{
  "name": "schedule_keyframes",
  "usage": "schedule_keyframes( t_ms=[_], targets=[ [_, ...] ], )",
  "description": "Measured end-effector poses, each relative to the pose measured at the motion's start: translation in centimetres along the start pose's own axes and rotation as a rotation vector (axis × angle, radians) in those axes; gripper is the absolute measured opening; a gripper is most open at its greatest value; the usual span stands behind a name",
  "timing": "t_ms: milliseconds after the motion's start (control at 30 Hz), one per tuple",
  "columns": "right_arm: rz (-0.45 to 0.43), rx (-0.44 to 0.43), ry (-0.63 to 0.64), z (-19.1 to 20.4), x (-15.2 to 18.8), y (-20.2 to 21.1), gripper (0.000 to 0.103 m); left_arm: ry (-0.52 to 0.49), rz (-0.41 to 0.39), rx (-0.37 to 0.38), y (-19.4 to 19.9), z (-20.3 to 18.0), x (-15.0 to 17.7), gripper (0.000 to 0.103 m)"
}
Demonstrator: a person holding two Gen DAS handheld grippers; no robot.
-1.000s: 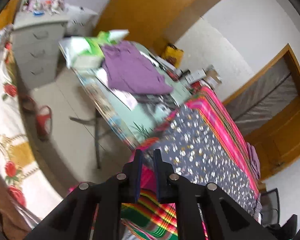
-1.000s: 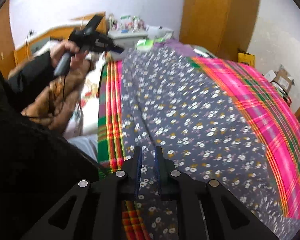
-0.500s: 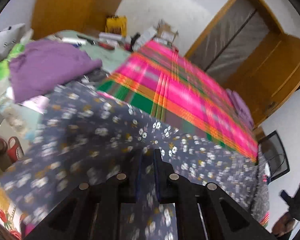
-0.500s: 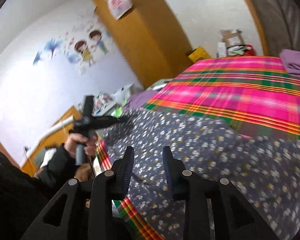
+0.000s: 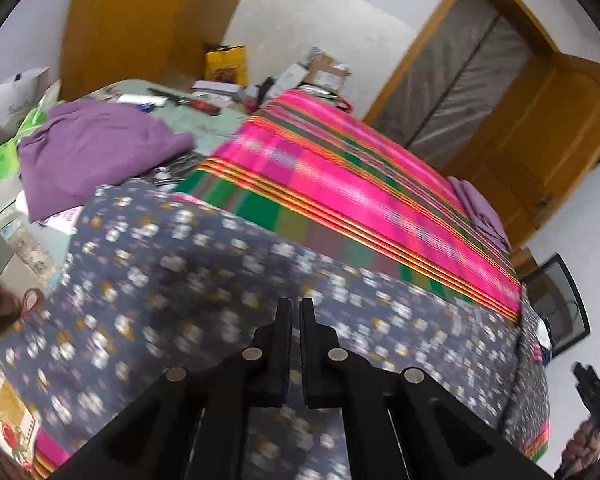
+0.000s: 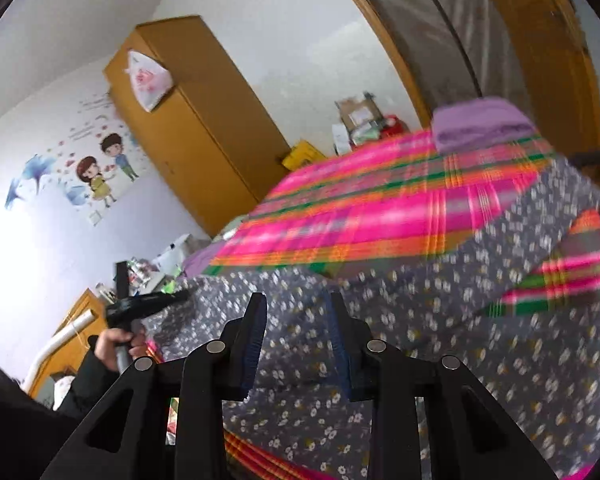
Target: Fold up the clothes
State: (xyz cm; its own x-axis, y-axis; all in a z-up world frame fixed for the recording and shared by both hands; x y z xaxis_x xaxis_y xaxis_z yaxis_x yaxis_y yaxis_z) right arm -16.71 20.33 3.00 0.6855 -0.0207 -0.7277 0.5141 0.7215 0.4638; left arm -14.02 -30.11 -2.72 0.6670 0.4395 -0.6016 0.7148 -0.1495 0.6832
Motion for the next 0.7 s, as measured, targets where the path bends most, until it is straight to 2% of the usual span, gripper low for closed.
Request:
schedule_keyframes(
  t_ms=[100, 267, 367, 467, 600, 700],
  targets=[
    [0.038, 0.003, 0.009, 0.4, 0.8, -1.7, 0.032, -0.02, 0.022, 0.033, -0.1, -1.9, 1.1, 0.002],
    [0.076, -0.028, 0.018, 1.3, 1.9, -4.0, 0.032, -0.103, 0.102, 0.118, -2.1, -6.4, 3.1, 0.002],
    [0.105, -0.03, 0.034, 1.7, 2.5, -5.0, 0.032, -0.139, 0.132, 0.148, -3.9, -8.7, 2.9, 0.002],
    [0.107, -0.054, 0.031, 1.7, 2.8, -5.1, 0.032, -0.14, 0.161, 0.149, -6.0, -10.0, 2.0, 0.002],
    [0.101, -0.05, 0.045, 1.5, 3.0, -4.4, 0.032, -0.119, 0.214, 0.103, -8.6, -10.3, 0.9, 0.002],
    [0.095, -0.038, 0.033, 1.1, 3.1, -4.0, 0.032, -0.092, 0.23, 0.102, -9.1, -10.0, 0.7, 0.002]
  ],
)
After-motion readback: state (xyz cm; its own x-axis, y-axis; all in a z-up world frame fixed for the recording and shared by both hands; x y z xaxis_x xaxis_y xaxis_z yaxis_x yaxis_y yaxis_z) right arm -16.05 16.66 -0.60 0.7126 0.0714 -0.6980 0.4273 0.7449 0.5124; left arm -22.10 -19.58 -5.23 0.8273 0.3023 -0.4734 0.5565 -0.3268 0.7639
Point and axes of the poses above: each gripper's, at about its wrist camera, not at the fingertips, and y roughly against the way its jaws point, z to its left, x to its underside, the point moved 4 cm from there along -y, roughly the way its jaws point
